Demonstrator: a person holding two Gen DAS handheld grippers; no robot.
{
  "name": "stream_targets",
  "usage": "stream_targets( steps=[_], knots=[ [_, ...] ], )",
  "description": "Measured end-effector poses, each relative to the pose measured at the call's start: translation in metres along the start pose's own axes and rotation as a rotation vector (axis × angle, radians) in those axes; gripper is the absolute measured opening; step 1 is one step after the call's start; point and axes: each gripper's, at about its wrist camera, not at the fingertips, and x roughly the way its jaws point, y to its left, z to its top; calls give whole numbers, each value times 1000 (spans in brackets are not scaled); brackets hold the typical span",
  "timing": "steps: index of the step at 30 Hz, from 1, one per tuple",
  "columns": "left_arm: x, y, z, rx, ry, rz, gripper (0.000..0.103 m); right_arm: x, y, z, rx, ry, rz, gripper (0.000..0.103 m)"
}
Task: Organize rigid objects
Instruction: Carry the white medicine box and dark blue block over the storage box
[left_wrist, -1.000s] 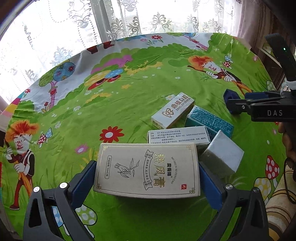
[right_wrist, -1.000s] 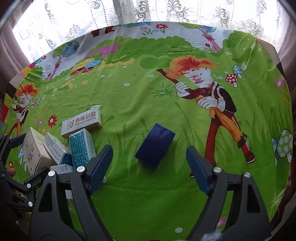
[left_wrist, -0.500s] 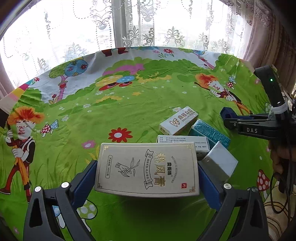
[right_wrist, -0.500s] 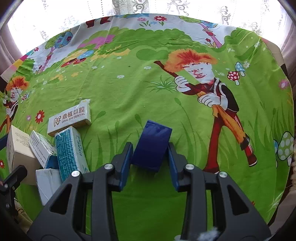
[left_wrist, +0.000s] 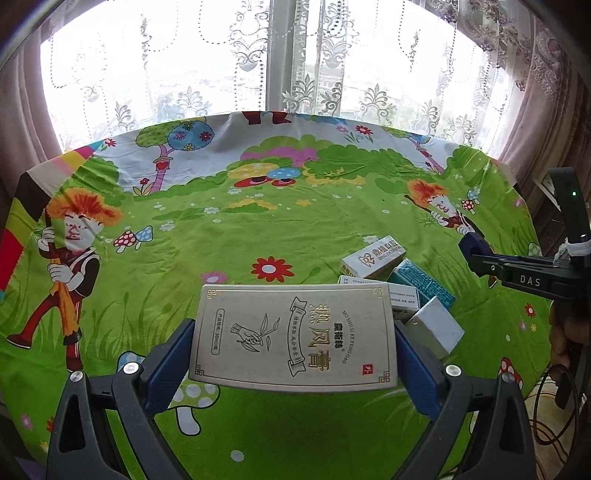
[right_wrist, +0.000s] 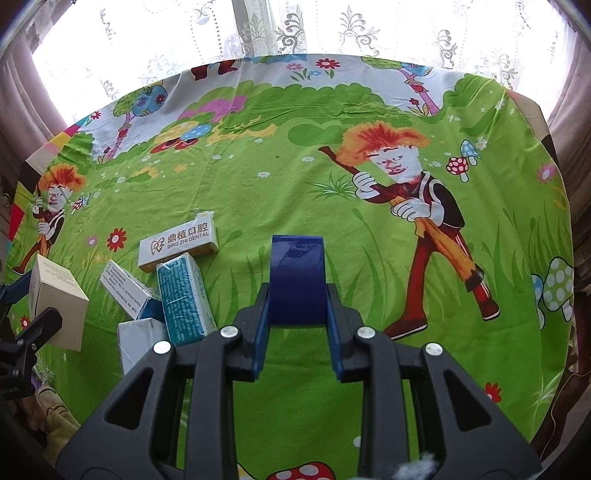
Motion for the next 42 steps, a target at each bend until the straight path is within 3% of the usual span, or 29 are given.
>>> stream_targets(
  steps=[15, 27, 34, 42],
  knots=[
    [-68, 27, -22, -145, -87, 1, 100, -73, 30, -1, -26, -92, 98, 31],
    [-133, 63, -56, -250, -161, 22, 100, -124, 84, -24, -120, -120, 193, 31],
    [-168, 100, -89, -344, -166, 87, 100, -156, 119, -32, -181, -140, 262, 31],
    [-202, 141, -131, -400, -163, 213, 100, -180, 166, -46, -271, -150, 327, 31]
  ],
)
